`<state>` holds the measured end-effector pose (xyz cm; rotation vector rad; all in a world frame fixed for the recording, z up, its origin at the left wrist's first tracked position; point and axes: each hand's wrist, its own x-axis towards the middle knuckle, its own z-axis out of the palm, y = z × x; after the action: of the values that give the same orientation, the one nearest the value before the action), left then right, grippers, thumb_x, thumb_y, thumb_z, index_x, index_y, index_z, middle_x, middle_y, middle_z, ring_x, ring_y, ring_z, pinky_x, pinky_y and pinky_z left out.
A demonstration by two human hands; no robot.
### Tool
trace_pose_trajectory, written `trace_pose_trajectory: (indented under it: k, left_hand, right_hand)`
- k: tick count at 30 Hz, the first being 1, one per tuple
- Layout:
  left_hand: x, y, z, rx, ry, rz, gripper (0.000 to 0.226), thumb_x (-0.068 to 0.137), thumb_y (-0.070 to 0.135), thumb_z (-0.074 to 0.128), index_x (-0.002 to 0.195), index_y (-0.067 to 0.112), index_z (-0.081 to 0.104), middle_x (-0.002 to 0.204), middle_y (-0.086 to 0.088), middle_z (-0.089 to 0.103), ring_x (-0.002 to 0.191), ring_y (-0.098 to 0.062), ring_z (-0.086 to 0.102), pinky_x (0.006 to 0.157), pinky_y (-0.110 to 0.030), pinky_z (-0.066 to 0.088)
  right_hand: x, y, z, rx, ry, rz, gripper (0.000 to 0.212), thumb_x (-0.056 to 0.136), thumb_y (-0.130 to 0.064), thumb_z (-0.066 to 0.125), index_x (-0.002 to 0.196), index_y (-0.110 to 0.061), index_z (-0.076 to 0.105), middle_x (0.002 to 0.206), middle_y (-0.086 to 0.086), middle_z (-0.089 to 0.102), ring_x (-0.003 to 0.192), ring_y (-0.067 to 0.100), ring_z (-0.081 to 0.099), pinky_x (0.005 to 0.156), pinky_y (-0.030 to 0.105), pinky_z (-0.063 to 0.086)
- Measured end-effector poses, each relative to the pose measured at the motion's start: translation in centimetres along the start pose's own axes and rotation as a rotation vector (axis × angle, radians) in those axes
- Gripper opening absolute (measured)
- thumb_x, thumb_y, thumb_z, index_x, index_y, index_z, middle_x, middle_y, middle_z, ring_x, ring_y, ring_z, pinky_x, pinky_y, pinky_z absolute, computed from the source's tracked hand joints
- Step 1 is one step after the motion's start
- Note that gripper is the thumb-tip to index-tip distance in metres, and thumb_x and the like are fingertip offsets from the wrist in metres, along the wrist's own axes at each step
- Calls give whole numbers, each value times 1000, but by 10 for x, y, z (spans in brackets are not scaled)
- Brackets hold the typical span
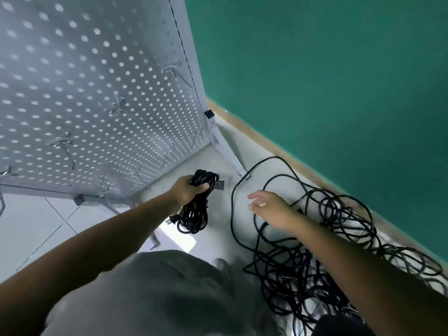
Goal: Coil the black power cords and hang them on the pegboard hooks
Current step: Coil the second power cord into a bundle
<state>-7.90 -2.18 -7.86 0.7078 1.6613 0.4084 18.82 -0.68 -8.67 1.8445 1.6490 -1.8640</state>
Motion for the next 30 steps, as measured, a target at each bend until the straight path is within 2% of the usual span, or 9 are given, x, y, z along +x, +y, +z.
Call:
trace_pose_trajectory:
  k: [5, 9, 11, 15, 19, 21, 23, 27, 30]
  left_hand:
    - [35, -41, -2, 39, 70, -77, 27, 82, 24, 82, 100, 6, 71, 95, -21, 73, 93, -41, 72, 95, -58, 57]
    - [56, -62, -4, 84, 145, -112, 16, 90, 17, 78, 102, 13, 68, 103, -11, 69, 102, -34, 66, 99, -48, 54]
    - [61, -67, -6, 83, 174, -141, 27, 92, 18, 77, 115, 9, 66, 108, -13, 69, 108, -36, 66, 97, -47, 55]
    - [57, -66, -8, 203, 261, -128, 38, 90, 23, 78, 121, 7, 63, 111, -11, 68, 108, -33, 65, 94, -41, 52]
    - [43, -58, -8, 355, 327, -86, 54, 91, 26, 76, 138, 10, 54, 123, -6, 61, 114, -29, 57, 94, -34, 45]
    - [34, -52, -7, 445, 339, -30, 52, 91, 27, 76, 136, 11, 57, 129, -8, 62, 119, -31, 58, 97, -36, 47]
    - [24, -39, -5, 467, 296, 14, 44, 91, 28, 76, 129, 11, 61, 124, -7, 63, 115, -29, 59, 96, -36, 49]
    - [-1, 9, 2, 360, 81, 134, 17, 89, 24, 80, 98, 19, 66, 108, 0, 66, 109, -31, 64, 87, -32, 50]
    - [-33, 59, 5, 387, -98, 238, 33, 94, 33, 74, 120, 16, 66, 117, 0, 66, 109, -20, 63, 76, -20, 46]
  right_hand:
    - [45, 4, 33, -18, -43, 4, 45, 101, -24, 61, 145, -27, 52, 149, 3, 47, 88, 10, 56, 64, 18, 41]
    - [71, 0, 44, 22, -40, 22, 55, 102, -20, 60, 153, -29, 41, 161, 1, 36, 138, 21, 47, 92, 22, 41]
    - [83, -7, 47, 68, -50, 31, 57, 102, -21, 59, 155, -28, 39, 161, 3, 35, 134, 21, 47, 93, 24, 40]
    - [99, -14, 54, 100, -40, 102, 53, 102, -24, 60, 150, -9, 45, 145, 12, 51, 120, 28, 56, 108, 34, 43]
    - [93, -14, 59, 187, 31, 110, 35, 100, -19, 60, 115, 13, 58, 91, 14, 46, 81, 28, 45, 89, 33, 41]
    - [81, -17, 56, 318, 65, 91, 32, 100, -25, 61, 116, 2, 66, 107, 29, 62, 102, 43, 60, 103, 40, 46]
    - [64, -24, 47, 393, 73, 94, 38, 101, -37, 60, 128, -11, 66, 123, 8, 67, 119, 29, 61, 110, 46, 46]
    - [15, -48, 12, 529, 98, -9, 33, 105, -41, 52, 116, -14, 67, 121, 2, 66, 110, 18, 62, 99, 34, 51]
    - [-33, -73, -20, 559, 129, -122, 42, 107, -39, 47, 119, -6, 68, 121, 6, 67, 105, 19, 63, 98, 34, 52]
